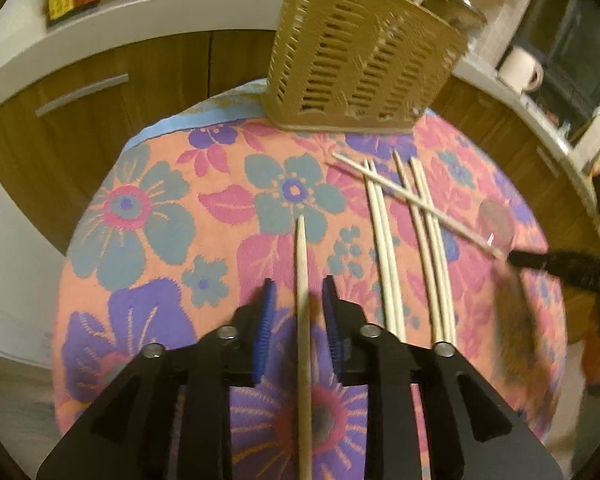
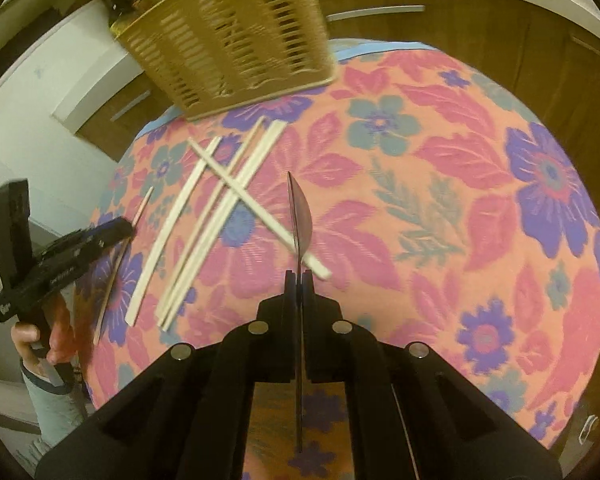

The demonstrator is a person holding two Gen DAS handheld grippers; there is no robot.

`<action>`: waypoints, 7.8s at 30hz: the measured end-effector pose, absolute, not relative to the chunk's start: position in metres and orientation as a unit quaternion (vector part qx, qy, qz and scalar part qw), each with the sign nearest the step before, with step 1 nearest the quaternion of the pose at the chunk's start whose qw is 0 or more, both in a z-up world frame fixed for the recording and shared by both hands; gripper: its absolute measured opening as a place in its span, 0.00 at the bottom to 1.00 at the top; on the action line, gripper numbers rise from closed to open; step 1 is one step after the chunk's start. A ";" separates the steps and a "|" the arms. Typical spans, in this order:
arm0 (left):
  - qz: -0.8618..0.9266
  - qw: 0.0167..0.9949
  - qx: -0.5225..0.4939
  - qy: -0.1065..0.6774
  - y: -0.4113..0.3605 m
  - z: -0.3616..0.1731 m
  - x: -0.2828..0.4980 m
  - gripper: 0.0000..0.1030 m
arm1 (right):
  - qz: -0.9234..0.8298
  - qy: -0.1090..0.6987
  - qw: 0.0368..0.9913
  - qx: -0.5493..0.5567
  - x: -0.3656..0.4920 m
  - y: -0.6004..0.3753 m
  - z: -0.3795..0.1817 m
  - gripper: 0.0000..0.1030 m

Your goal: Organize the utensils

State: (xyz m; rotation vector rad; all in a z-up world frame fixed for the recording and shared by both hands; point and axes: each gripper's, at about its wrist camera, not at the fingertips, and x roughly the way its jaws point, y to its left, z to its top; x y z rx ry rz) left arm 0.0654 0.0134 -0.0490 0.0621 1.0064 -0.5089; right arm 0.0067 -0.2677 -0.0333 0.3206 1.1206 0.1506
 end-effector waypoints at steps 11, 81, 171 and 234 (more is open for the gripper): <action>-0.214 0.839 0.132 0.482 -0.002 -0.051 0.051 0.23 | 0.048 0.556 0.818 0.142 0.007 -0.299 -0.045 0.10; -0.278 0.944 -0.079 0.156 -0.083 0.100 0.183 0.08 | 0.052 0.212 0.971 0.096 0.158 -0.274 0.103 0.11; -0.266 0.905 0.006 0.332 0.003 0.033 0.067 0.51 | 0.069 0.310 0.948 0.027 0.019 -0.230 0.053 0.60; -0.239 0.831 0.168 0.473 -0.061 -0.042 0.053 0.10 | 0.059 0.591 0.804 -0.034 0.036 -0.235 -0.048 0.04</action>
